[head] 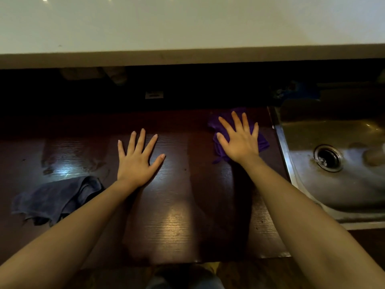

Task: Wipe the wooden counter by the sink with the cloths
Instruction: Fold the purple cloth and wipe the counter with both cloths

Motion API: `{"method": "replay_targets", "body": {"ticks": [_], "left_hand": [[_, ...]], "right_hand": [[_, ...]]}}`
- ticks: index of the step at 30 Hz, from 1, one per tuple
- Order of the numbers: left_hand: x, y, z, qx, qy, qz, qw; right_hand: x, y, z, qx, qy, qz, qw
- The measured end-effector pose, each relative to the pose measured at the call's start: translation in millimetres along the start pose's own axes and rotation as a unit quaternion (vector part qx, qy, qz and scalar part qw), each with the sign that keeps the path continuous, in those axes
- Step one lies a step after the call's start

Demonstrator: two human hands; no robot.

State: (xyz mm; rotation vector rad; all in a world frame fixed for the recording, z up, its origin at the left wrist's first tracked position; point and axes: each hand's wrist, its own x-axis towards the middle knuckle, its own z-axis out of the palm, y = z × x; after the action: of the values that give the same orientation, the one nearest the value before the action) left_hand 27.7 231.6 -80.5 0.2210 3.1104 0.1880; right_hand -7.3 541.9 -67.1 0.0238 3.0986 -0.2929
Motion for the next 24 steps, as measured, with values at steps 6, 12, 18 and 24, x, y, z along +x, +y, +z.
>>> {"method": "replay_targets", "body": {"ticks": [6,12,18,24], "left_hand": [[0.1,3.0,-3.1,-0.005,0.002,-0.004,1.000],[-1.5,5.5,-5.9,-0.003,0.002,-0.012,1.000],[-0.6,7.2,-8.1,0.003,-0.007,-0.015,1.000],[-0.3,3.6,-2.9,0.006,0.001,-0.006,1.000]], "right_hand": [[-33.8,32.3,-7.4,0.001,0.007,0.000,1.000],[-97.7,47.5,-8.0,-0.001,0.015,0.021,1.000],[-128.3,40.1,-0.8,0.007,0.008,0.057,0.998],[-81.1,22.1,-1.7,-0.020,-0.010,0.092,0.996]]}}
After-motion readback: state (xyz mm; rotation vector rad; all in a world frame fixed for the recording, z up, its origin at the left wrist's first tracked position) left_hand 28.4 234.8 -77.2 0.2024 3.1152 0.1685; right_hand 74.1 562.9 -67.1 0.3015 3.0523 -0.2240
